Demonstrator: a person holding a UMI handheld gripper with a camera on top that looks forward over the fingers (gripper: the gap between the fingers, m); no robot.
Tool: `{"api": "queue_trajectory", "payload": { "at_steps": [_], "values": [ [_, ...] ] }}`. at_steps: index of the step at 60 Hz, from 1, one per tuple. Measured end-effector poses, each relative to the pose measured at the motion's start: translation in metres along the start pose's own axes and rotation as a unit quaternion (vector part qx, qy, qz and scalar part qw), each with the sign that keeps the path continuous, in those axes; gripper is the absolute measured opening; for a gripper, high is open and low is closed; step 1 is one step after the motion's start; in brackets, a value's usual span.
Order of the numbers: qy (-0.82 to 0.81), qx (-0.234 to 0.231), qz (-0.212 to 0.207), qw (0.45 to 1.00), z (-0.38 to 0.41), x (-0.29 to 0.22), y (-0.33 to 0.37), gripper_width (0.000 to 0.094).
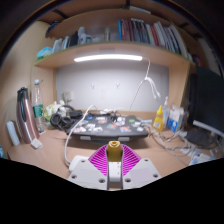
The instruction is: Unplug charger
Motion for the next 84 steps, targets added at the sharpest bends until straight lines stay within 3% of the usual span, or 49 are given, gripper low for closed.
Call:
{"api": "queue_trajectory", "payload": {
  "at_steps": [6,12,20,35,56,61,68,69,71,84],
  "values": [
    [0.0,0.011,-0.031,0.999,-0.023,-0.04,0.025,0.0174],
    [-0.009,0.042,-0.02,0.999,-0.061,-0.037,0.039,0.0175],
    [-0.035,0.064,0.039,0.997,-0.1,0.012,0.038,0.0176],
    [-0.057,0.055,0.154,0.985,-0.122,0.091,0.004,0.0182],
    [-0.041,0.043,0.186,0.981,-0.127,0.094,-0.03,0.0294],
    [-0.047,0.035,0.186,0.981,-0.125,0.093,-0.031,0.0387],
    [-0.048,0.013,0.163,0.985,-0.12,0.086,-0.023,0.0945],
    [-0.049,0.011,0.157,0.986,-0.119,0.084,-0.02,0.0891],
    [-0.049,0.004,0.142,0.989,-0.118,0.079,-0.014,0.0872],
    [-0.042,0.013,0.121,0.992,-0.132,0.066,0.056,0.088]
  ]
}}
Point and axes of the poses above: the point between the fingertips, and its own axes, seen from behind it with the camera up: z to the left, x down, y backward, against the way the camera looks, the point moved 4 cm from there along y, backward, against the way the camera looks, and after that the axes turned 2 degrees about -x, right-handed, at the moved point
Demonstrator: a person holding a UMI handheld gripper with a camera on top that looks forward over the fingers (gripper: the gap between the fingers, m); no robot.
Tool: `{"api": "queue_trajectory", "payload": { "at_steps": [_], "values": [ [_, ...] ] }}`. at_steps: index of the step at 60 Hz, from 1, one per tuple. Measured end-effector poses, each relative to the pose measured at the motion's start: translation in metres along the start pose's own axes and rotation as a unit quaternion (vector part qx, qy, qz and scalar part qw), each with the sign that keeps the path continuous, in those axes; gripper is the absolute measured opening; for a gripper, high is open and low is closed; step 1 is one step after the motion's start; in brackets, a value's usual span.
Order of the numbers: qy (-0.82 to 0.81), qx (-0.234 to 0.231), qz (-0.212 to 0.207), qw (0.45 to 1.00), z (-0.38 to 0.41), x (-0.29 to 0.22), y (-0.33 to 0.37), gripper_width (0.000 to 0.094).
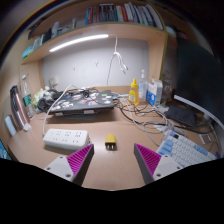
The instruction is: Unplug charger
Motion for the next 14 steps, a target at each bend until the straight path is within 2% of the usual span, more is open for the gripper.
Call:
{"api": "queue_trajectory", "payload": {
  "at_steps": [14],
  "values": [
    [-0.028,-0.013,-0.014,0.999,-0.017,0.029,0.085,0.0876]
  ]
}}
Point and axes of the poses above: the point between the fingertips, and its own axes, seen from behind it with the camera up: z to the left, x down, y backward, against the way the camera looks, the point moved 4 cm from there along y, backward, against the way the camera looks, and after that the axes turned 2 degrees about -x, right-handed, at the moved point
